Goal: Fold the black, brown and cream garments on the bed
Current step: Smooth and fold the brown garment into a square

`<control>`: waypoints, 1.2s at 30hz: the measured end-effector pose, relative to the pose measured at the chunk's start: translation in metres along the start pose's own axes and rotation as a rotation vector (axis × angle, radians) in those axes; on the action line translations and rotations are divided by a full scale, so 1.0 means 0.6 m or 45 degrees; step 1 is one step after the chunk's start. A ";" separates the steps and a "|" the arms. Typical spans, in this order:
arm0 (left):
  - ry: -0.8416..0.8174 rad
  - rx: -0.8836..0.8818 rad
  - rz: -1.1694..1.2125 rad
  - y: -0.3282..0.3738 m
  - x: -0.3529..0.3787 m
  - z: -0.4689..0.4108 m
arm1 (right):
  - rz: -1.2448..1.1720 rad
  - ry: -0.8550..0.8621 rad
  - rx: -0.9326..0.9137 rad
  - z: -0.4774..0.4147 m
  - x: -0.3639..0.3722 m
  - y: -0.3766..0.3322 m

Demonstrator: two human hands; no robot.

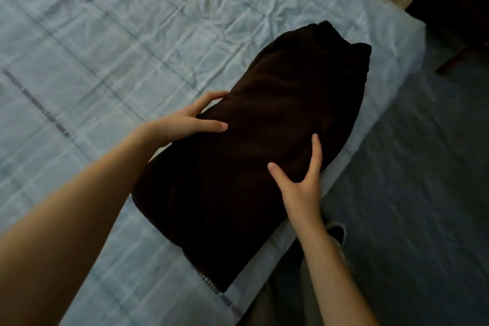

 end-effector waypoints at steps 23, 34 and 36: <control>0.248 0.446 0.276 0.524 0.425 0.279 | -0.037 -0.293 -0.486 0.040 -0.584 -0.483; 0.514 0.836 0.098 0.785 0.590 0.181 | 0.034 -0.291 -0.620 -0.080 -0.834 -0.647; 0.539 0.899 0.073 0.821 0.598 0.155 | 0.059 -0.264 -0.647 -0.118 -0.854 -0.658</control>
Point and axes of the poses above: each hand's wrist, its own z-axis away from the middle knuckle, its own x-axis out of the palm, y = z × x, the point moved 10 cm from there along -z, towards the middle knuckle, and after that the axes turned 10 degrees about z, right-handed, at the moved point
